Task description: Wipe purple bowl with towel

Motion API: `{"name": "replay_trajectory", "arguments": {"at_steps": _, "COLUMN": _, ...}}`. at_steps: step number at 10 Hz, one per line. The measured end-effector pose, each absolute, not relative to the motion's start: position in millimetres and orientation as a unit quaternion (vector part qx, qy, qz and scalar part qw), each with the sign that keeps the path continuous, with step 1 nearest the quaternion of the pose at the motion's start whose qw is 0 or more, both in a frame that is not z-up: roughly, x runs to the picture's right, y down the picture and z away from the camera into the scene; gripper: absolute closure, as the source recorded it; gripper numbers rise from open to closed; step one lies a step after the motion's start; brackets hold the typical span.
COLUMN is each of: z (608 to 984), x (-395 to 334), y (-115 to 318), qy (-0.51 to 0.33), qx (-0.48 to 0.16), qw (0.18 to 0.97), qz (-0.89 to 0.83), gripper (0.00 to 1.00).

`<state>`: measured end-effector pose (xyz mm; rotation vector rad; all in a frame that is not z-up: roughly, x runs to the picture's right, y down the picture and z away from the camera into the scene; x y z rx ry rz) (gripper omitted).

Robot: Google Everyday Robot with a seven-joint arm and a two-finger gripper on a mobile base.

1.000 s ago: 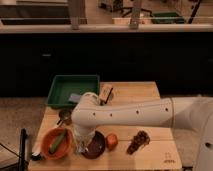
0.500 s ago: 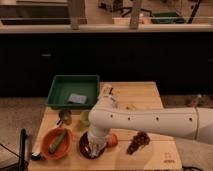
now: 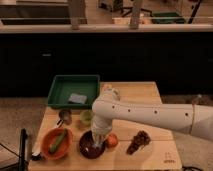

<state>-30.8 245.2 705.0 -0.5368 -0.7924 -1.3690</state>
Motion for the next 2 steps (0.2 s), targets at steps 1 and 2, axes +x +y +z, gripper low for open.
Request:
{"name": "replay_trajectory", "arguments": {"at_steps": 1, "z": 708.1, "x": -33.1, "y": 243.7, "qy": -0.356, "qx": -0.235, "qw": 0.670, "qz": -0.608, "gripper": 1.00}}
{"name": "replay_trajectory", "arguments": {"at_steps": 2, "z": 709.5, "x": -40.3, "y": 242.8, "qy": -0.363, "qx": -0.227, "qw": 0.666, "qz": -0.611, "gripper": 1.00}}
